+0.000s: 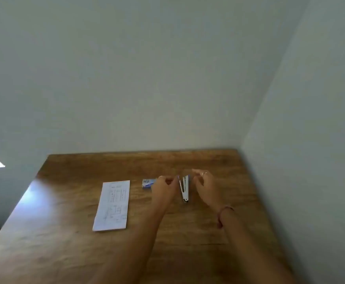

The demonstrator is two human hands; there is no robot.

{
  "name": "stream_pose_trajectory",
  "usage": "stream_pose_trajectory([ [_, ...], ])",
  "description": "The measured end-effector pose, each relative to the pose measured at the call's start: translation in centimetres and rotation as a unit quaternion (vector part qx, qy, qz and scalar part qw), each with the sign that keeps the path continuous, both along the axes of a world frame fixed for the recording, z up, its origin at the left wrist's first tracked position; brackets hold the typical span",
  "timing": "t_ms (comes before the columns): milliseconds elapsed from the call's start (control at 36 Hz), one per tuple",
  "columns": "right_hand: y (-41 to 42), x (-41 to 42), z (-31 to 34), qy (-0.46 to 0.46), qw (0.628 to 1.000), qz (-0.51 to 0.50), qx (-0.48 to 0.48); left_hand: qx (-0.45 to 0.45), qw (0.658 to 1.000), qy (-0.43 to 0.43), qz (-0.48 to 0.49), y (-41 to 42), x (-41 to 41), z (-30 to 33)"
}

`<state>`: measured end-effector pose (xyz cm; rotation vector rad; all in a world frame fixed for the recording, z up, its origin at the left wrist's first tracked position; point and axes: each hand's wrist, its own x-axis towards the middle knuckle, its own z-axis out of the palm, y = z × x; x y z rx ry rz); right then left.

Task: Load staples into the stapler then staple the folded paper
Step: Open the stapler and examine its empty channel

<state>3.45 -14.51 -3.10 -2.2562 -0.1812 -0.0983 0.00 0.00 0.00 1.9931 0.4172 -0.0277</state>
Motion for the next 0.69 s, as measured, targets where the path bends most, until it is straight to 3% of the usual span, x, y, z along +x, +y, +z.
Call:
stream_pose_trajectory([
  [167, 0.1, 0.5, -1.3, 0.094, 0.995, 0.017, 0.017, 0.038, 0.998, 0.040, -0.034, -0.7, 0.3, -1.7],
  [333, 0.1, 1.3, -2.0, 0.107, 0.993, 0.016, 0.037, 0.103, 0.993, 0.030, -0.051, -0.8, 1.1, -2.3],
  [694, 0.0, 2.3, -2.6, 0.131, 0.990, 0.045, 0.022, 0.116, 0.990, 0.061, -0.047, -0.8, 2.4, -3.1],
])
